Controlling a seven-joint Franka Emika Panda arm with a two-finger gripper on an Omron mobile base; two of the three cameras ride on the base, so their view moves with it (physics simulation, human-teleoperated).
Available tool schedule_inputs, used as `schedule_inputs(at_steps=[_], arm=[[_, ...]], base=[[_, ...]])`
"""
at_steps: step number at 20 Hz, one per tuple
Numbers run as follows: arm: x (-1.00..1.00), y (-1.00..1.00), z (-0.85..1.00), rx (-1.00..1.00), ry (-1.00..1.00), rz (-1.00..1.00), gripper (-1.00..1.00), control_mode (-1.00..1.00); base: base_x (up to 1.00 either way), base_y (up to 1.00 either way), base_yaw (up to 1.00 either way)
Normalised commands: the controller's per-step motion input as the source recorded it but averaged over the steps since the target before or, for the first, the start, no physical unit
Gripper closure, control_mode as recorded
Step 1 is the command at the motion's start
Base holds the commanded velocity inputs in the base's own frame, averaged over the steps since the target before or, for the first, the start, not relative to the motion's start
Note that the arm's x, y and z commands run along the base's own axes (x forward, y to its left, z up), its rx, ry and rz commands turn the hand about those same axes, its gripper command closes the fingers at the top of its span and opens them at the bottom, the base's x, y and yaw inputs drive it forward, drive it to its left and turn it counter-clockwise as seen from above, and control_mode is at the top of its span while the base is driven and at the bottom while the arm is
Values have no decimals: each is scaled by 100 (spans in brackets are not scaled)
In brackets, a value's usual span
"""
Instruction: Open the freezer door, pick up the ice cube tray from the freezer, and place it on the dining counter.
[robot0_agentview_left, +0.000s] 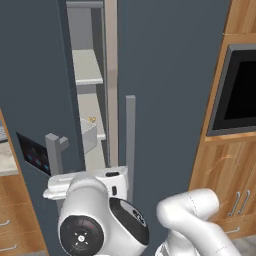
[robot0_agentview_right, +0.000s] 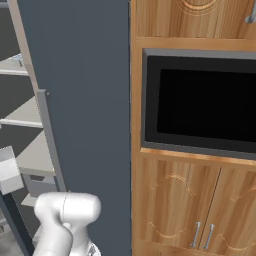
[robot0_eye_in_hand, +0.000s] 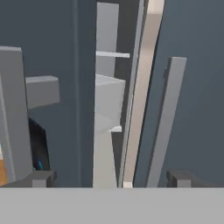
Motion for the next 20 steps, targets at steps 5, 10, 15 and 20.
schedule_inputs(at_steps=[5,10,15,20], arm=[[-1,-47,0,0,0,17,-100,-100],[0,-56,0,1,0,25,-100,-100],[4,-46,0,3,-4,26,-100,-100],[4,-31,0,6,-10,28,-100,-100]], base=[[0,0,0],[0,0,0],[0,0,0],[0,0,0]])
